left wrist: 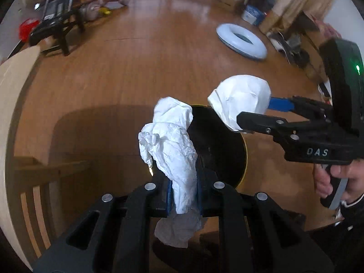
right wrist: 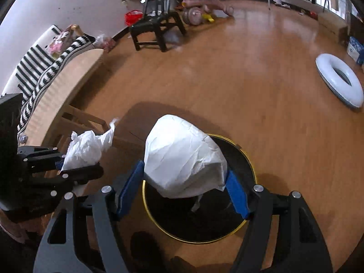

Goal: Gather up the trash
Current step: 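Carry tissue and mask over the bin and open both tools to drop them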

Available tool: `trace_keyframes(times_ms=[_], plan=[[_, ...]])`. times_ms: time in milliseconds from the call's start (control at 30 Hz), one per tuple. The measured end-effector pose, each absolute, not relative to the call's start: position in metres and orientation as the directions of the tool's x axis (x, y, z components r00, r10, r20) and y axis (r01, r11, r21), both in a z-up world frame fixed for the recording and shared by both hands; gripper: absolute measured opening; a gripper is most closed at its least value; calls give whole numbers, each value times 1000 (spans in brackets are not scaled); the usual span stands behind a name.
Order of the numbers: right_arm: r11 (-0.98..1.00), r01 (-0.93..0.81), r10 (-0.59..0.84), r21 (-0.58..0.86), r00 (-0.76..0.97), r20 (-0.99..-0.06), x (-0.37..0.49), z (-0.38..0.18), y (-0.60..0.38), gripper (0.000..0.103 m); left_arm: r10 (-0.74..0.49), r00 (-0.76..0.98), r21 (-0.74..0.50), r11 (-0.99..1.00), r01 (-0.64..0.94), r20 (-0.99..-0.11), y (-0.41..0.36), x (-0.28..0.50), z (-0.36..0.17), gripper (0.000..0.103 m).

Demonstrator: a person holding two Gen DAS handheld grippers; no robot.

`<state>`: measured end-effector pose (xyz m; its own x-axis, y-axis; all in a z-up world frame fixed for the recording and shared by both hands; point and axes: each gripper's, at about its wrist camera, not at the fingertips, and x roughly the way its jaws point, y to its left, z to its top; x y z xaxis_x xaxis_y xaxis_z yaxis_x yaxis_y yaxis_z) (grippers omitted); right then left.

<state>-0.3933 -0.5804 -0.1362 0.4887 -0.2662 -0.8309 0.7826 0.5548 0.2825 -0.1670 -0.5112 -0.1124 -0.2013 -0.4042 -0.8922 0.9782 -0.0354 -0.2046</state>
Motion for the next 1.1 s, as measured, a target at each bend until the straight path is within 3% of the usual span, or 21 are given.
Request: trace_keyframes(times_ms=[567, 633, 700, 733, 867, 1100], plan=[[534, 804, -272, 262, 457, -847, -386, -139, -585, 70, -342, -279, -249, -131, 960, -897, -545, -189, -134, 16], [527, 807, -272, 267, 458, -846, -387, -139, -586, 71, -337, -277, -244, -137, 960, -900, -547, -192, -136, 23], [523, 807, -267, 274, 460, -847, -389, -140, -587, 71, -336, -253, -218, -137, 966, -907, -549, -194, -139, 54], [524, 806, -264, 277, 462, -846, -390, -141, -587, 72, -342, -243, -208, -136, 969, -908, -549, -194, -140, 60], [515, 812, -269, 275, 457, -848, -392, -140, -589, 73, -371, -225, -197, -111, 974, -901, -550, -191, -135, 74], [529, 807, -290, 262, 462, -838, -391, -123, -583, 82, -458, -134, -148, -5, 989, -879, -537, -165, -110, 85]])
